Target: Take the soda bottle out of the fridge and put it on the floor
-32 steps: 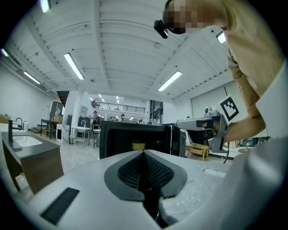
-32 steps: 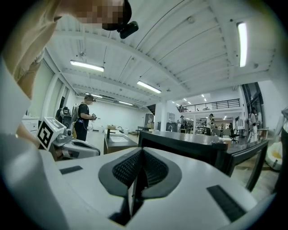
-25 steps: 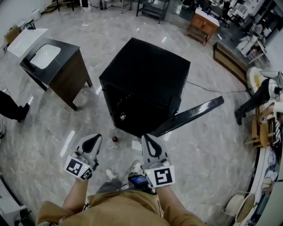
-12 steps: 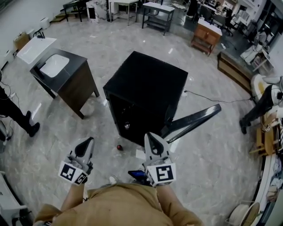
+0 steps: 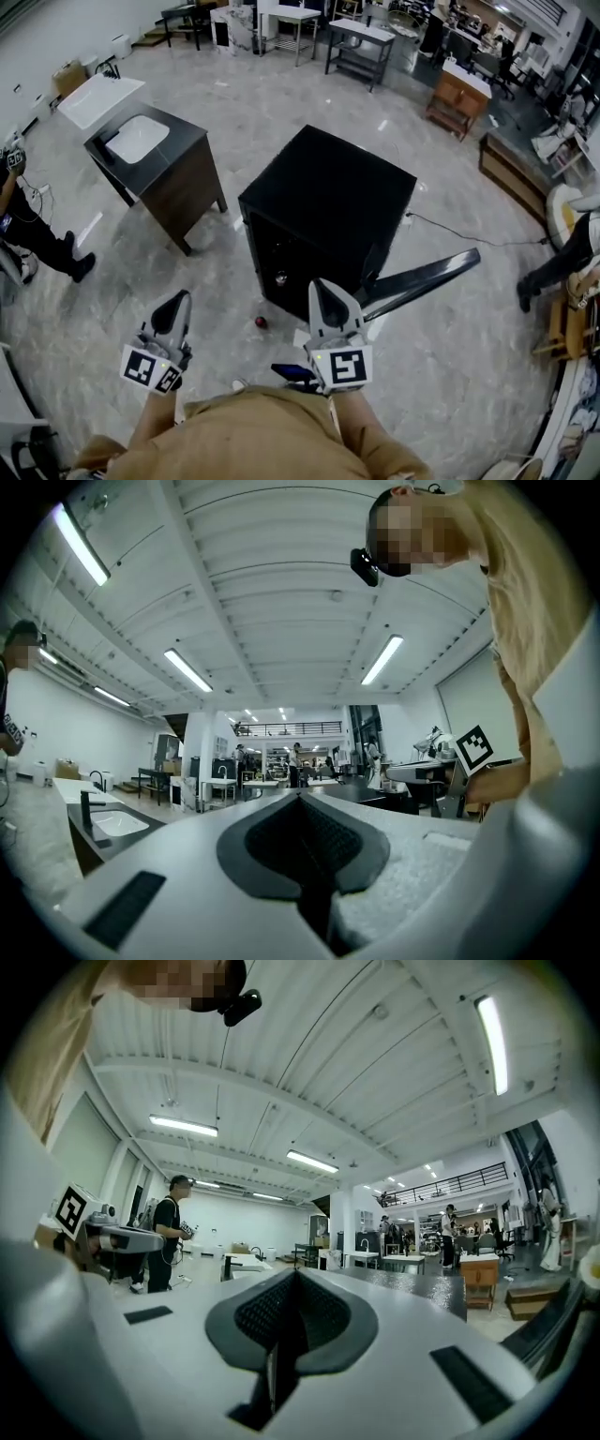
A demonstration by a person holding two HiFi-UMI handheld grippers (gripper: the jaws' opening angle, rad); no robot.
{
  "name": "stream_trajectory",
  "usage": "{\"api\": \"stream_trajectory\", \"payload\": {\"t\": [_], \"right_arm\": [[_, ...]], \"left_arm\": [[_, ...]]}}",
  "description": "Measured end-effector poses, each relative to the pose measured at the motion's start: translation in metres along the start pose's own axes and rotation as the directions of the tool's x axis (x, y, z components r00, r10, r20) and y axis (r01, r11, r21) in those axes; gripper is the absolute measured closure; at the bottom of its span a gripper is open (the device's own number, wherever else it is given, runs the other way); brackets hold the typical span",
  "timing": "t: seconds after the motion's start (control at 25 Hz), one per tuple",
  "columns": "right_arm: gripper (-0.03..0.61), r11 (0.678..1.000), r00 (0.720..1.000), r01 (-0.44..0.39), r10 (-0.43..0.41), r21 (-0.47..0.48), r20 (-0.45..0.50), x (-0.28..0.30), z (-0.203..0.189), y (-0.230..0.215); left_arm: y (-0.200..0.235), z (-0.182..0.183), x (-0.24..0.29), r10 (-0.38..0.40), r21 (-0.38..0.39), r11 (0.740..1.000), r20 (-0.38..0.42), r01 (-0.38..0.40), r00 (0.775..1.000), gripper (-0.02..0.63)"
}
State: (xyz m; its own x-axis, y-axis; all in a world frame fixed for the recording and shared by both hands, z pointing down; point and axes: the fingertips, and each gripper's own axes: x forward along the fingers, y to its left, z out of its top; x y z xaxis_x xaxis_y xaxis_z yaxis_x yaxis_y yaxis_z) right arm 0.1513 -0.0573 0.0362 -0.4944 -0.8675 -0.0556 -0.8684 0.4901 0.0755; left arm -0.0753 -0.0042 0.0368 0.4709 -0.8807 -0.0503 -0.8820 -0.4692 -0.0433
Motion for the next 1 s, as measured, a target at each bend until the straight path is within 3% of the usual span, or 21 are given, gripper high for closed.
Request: {"api": "stream_trajectory", "payload": {"t": [0.44, 1.0], "right_arm": [[0.578, 0.998, 0.998, -0.042, 0.043, -0.039, 0.042, 0.026, 0.015, 0.024], [0.578, 0.999, 0.998, -0.051, 0.052, -0.011, 0.035, 0.034, 0.018, 0.029]], "left_arm": [[0.023, 0.007, -0.012, 0.049, 0.044, 0.998, 0.015, -0.05, 0.999, 0.612], [0.039, 0.007, -0.018, 0.079, 0.01, 0.997, 0.013, -0.079, 0.997, 0.612]]}}
